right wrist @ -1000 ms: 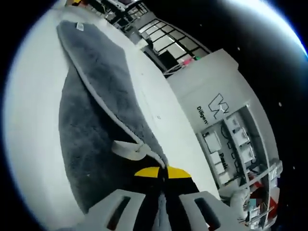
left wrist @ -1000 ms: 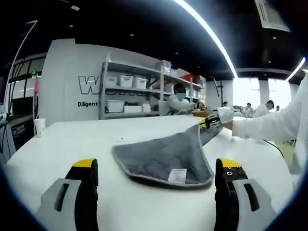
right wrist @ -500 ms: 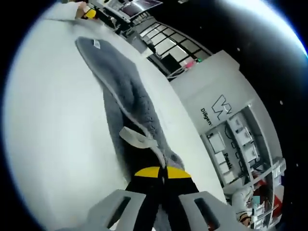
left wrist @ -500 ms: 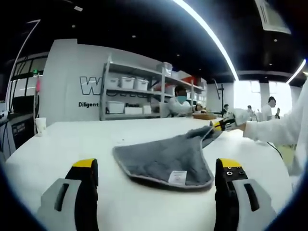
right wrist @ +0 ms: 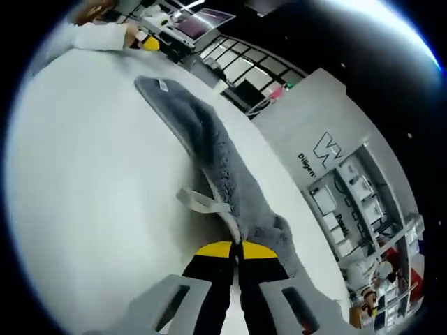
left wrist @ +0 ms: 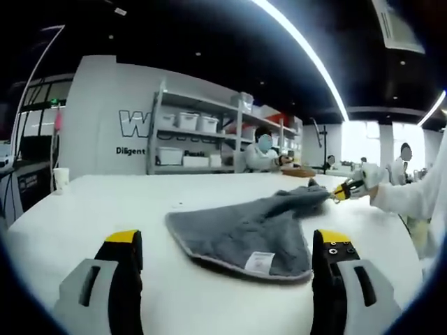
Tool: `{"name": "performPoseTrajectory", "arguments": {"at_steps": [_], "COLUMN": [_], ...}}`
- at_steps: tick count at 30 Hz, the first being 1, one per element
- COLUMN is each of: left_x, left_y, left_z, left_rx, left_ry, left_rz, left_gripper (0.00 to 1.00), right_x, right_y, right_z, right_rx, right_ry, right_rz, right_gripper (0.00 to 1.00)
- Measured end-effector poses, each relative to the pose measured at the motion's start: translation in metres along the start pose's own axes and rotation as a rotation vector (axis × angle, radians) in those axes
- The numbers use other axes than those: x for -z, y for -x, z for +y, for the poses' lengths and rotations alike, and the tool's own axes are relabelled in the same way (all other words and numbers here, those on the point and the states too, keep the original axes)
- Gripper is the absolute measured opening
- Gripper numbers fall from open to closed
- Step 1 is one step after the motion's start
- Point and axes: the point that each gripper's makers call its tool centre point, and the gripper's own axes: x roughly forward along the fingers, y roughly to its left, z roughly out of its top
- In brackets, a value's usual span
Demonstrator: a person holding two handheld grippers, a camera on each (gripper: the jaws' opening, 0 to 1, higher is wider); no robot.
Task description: Open the folded towel by lifting each exposed corner and separating the folded layers until the towel lies flat within the target outline without major curled edges
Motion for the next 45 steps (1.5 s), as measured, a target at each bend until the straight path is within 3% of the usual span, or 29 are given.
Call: {"name": "performPoseTrajectory", "arguments": {"at_steps": [10, 21, 34, 45], "left_x": [-0.002, -0.005, -0.006, -0.006], "left_y": [0.002, 0.003, 0.004, 0.004], "left_z": [0.001, 0.004, 0.005, 0.004], "left_rx": [-0.004, -0.011, -0.014, -0.014], "left_ry": [0.009, 0.014, 0.019, 0.024], "left_rz": [-0.011, -0.020, -0.023, -0.026], "left_gripper": [1.00, 1.00, 1.00, 1.00], "right_x": [0.008, 0.008, 0.008, 0.006], "right_y": [0.021, 0.038, 0.053, 0.062], "right_z": [0.037, 0.056, 0.071, 0.072], "right_rx": [-0.057, -0.096, -0.134, -0.130], "right_ry": [-0.079, -0.077, -0.101, -0.121], "right_rz": [0.036, 0.068, 0.098, 0.073], "right_gripper": [0.00, 0.00, 0.00, 0.00]}}
